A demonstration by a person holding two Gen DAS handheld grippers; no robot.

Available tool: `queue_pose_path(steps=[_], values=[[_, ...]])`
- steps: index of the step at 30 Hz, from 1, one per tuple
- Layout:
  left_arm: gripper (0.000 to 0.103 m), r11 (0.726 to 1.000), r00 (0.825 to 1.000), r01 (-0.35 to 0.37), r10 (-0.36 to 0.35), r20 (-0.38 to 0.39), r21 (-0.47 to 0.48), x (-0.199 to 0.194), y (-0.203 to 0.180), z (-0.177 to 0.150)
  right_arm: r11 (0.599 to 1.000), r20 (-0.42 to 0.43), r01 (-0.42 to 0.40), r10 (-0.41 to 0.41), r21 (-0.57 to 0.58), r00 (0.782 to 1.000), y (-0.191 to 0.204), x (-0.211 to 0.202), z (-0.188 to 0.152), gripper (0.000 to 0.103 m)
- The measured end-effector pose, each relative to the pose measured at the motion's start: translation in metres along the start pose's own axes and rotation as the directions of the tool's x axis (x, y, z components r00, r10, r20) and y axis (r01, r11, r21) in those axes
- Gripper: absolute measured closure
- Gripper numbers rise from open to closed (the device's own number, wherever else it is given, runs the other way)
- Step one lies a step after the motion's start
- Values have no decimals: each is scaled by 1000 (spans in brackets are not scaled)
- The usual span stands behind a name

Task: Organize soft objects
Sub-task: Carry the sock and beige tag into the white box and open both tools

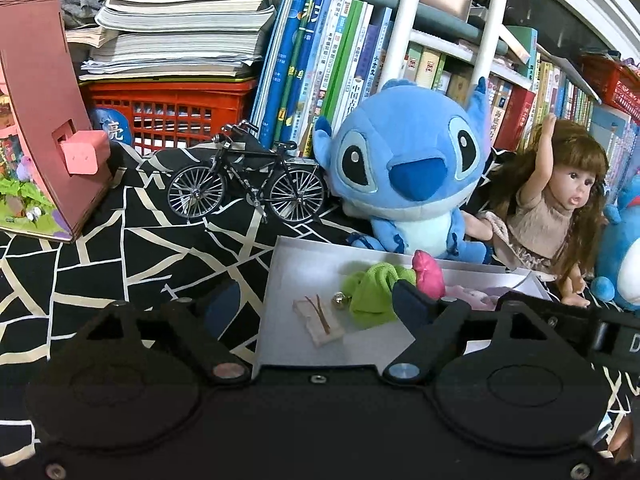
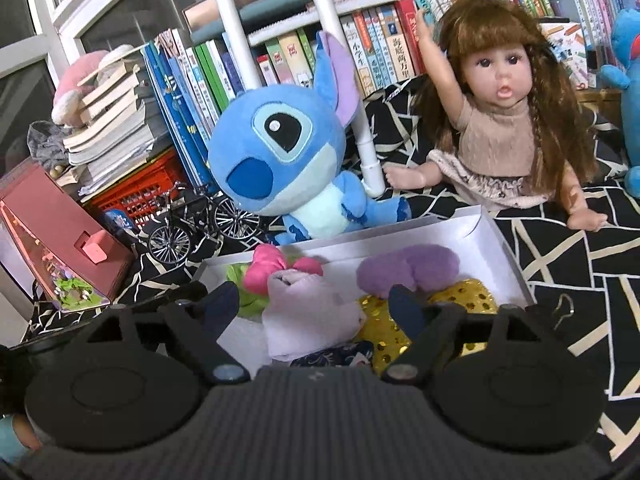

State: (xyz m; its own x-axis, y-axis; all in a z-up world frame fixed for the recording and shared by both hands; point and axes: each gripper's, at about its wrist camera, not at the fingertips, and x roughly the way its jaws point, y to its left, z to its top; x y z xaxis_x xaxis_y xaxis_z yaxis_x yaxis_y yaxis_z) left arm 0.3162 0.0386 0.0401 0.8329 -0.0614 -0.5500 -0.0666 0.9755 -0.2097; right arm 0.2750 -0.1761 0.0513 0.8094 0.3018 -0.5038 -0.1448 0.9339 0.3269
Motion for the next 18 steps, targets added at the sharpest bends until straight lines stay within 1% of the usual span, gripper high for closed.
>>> queue_pose_path(steps=[5,8,10,18], values=[[18,1000,1000,1,-1,10,12,-9,-4,-1,1000,15,3,-3,4,1000,-2,-8,0,11],[15,999,1000,-4,3,18,36,-15,-8,-3,1000,25,10,-10,-16,1000,-3,-14,-1,11],[13,999,1000,-9,8,21,46,-19,-11,-4,999,39,16,-15,-29,999,-3,-18,-1,9],[7,998,1000,9,-11,24,70,-35,-17,-8,996,97,33,-25,-86,995,0,-37,-2,0]])
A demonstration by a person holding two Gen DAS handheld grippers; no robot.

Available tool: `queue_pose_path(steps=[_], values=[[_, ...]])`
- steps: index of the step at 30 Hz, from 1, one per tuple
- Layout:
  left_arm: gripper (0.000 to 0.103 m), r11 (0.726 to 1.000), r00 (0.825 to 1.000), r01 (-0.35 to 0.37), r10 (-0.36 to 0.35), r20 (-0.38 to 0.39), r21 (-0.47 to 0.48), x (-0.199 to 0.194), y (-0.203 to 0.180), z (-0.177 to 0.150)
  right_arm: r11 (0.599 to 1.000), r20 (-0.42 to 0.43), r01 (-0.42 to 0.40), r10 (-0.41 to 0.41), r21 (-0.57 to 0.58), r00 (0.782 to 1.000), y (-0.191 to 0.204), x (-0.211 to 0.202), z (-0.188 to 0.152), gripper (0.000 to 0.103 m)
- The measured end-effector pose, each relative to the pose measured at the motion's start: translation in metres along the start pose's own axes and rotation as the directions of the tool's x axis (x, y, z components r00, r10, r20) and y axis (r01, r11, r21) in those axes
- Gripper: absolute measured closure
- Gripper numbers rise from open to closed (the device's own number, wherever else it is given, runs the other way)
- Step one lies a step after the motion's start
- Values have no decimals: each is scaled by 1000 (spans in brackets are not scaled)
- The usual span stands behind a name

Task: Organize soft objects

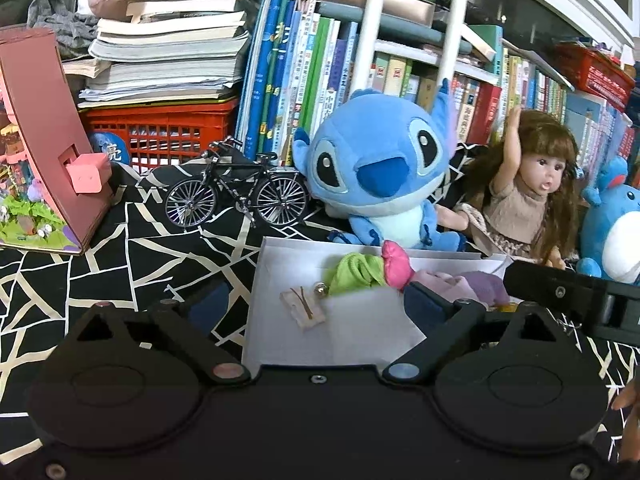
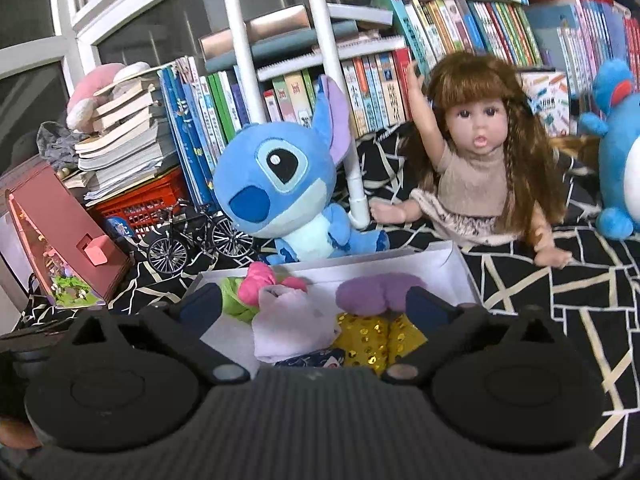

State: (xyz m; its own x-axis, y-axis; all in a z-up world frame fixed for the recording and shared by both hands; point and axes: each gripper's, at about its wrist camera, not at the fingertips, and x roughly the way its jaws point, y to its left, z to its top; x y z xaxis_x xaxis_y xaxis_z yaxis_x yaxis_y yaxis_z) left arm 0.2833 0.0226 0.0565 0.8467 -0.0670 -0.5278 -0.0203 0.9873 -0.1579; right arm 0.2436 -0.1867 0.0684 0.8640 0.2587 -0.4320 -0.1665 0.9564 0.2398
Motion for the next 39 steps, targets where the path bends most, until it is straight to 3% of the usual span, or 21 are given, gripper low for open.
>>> queue_pose_path(steps=[11,39], values=[[6,999,1000,24,-24,18,35,-19,-9,-6,996,54,26,-21,-89,998,7,-23,-3,0],[4,996,999,39,-41,30,79,-47,-17,-21,994,68,73,-68,-78,995,-12,-42,-20,0]])
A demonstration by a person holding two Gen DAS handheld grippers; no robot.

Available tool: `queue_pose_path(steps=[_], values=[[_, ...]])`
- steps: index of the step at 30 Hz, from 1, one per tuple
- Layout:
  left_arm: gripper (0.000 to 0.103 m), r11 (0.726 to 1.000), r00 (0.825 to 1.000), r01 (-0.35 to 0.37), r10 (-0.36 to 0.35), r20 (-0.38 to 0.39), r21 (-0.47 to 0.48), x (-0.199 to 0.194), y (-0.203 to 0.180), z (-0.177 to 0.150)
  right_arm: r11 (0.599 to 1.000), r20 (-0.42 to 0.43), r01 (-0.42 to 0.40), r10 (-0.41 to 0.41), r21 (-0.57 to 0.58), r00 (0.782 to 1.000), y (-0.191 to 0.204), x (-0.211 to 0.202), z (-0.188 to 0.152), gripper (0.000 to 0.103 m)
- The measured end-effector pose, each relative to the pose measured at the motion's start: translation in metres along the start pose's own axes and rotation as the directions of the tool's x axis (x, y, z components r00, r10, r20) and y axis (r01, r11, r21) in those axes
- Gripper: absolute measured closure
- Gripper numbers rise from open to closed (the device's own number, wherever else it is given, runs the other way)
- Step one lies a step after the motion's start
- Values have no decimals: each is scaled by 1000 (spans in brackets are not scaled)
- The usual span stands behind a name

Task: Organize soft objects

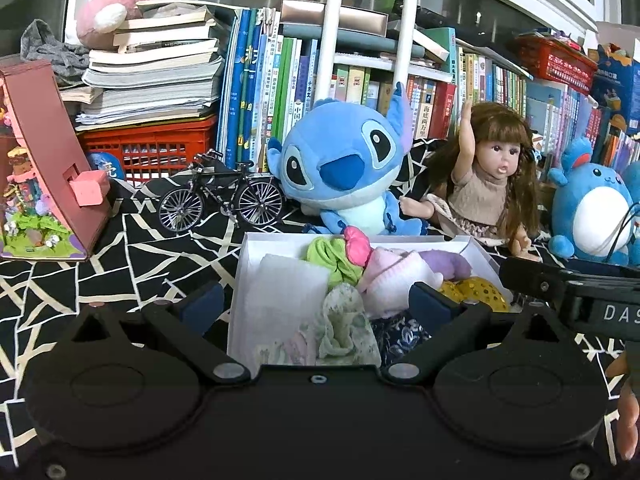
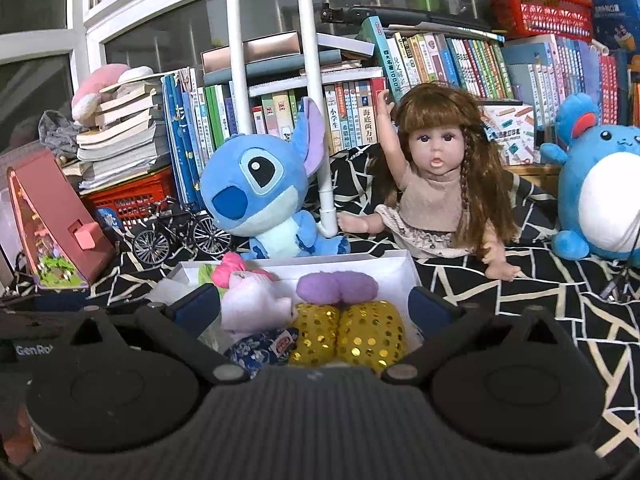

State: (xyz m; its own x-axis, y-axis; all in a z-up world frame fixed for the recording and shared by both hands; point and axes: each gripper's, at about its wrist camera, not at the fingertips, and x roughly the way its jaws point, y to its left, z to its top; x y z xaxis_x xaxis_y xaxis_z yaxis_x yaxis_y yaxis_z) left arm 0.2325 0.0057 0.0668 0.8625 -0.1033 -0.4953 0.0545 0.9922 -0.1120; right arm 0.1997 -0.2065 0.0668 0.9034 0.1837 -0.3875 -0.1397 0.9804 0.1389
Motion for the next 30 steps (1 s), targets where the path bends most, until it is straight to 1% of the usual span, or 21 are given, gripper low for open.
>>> queue_pose_path(steps=[3,8,13,17,23,25,27,30], values=[[4,1000,1000,-17,17,4,16,-10,-4,-5,1000,10,16,-16,-11,1000,1,-8,-6,0],[4,999,999,-17,16,34,49,-31,-11,-20,1000,28,22,-22,-11,999,1,-23,-20,0],[4,998,999,-17,14,43,67,-49,-16,-37,999,45,38,-36,-36,998,2,-37,-33,0],[3,996,998,-45,42,42,81,-58,-19,-50,997,47,49,-46,-62,998,3,-46,-46,0],[3,997,998,-65,65,-8,50,-60,-12,-75,994,21,60,-58,-89,998,5,-50,-70,0],[3,996,997,-74,75,-30,39,-57,-9,-84,994,0,58,-58,-92,998,4,-48,-79,0],[3,995,995,-92,94,-41,41,-53,-7,-92,994,-34,54,-57,-96,998,4,-45,-87,0],[3,988,988,-142,145,-60,52,-48,-4,-103,993,-62,54,-61,-107,996,4,-42,-96,0]])
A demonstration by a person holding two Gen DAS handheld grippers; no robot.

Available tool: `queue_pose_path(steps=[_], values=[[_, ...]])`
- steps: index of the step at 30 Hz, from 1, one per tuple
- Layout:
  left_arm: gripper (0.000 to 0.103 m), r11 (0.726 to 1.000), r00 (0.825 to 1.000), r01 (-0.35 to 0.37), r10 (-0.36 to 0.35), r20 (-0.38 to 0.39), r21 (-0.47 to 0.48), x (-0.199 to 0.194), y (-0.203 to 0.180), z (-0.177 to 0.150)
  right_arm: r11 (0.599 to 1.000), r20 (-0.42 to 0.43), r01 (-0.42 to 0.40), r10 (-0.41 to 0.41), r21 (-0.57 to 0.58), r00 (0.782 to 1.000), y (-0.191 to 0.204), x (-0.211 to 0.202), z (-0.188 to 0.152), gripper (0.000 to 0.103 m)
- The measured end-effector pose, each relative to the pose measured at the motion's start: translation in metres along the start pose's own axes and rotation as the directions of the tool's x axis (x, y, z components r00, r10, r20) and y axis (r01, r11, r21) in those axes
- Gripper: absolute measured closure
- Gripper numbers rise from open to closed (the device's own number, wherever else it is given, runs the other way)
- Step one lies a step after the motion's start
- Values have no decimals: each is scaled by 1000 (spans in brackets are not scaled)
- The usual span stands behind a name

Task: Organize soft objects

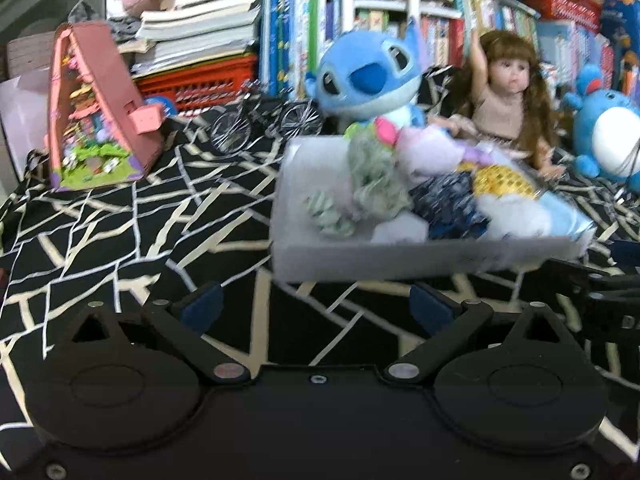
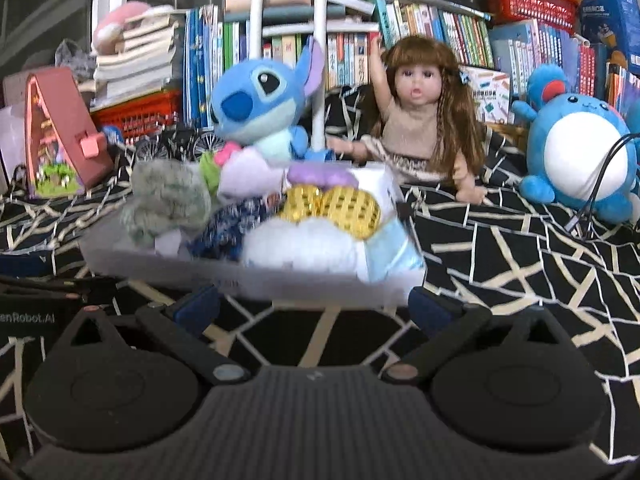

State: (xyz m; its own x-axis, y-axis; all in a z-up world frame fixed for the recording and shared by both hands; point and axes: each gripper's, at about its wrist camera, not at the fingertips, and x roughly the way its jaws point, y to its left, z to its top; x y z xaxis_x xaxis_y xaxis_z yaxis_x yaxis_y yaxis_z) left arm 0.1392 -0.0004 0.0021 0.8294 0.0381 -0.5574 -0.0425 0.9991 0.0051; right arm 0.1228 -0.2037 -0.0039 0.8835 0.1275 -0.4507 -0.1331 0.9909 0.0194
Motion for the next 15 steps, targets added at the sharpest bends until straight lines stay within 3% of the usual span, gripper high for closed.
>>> queue_pose_path(steps=[15], values=[[1,999,997,-5,2,-83,-36,21,7,-12,999,-133,-21,16,-35,991,7,22,-14,0]])
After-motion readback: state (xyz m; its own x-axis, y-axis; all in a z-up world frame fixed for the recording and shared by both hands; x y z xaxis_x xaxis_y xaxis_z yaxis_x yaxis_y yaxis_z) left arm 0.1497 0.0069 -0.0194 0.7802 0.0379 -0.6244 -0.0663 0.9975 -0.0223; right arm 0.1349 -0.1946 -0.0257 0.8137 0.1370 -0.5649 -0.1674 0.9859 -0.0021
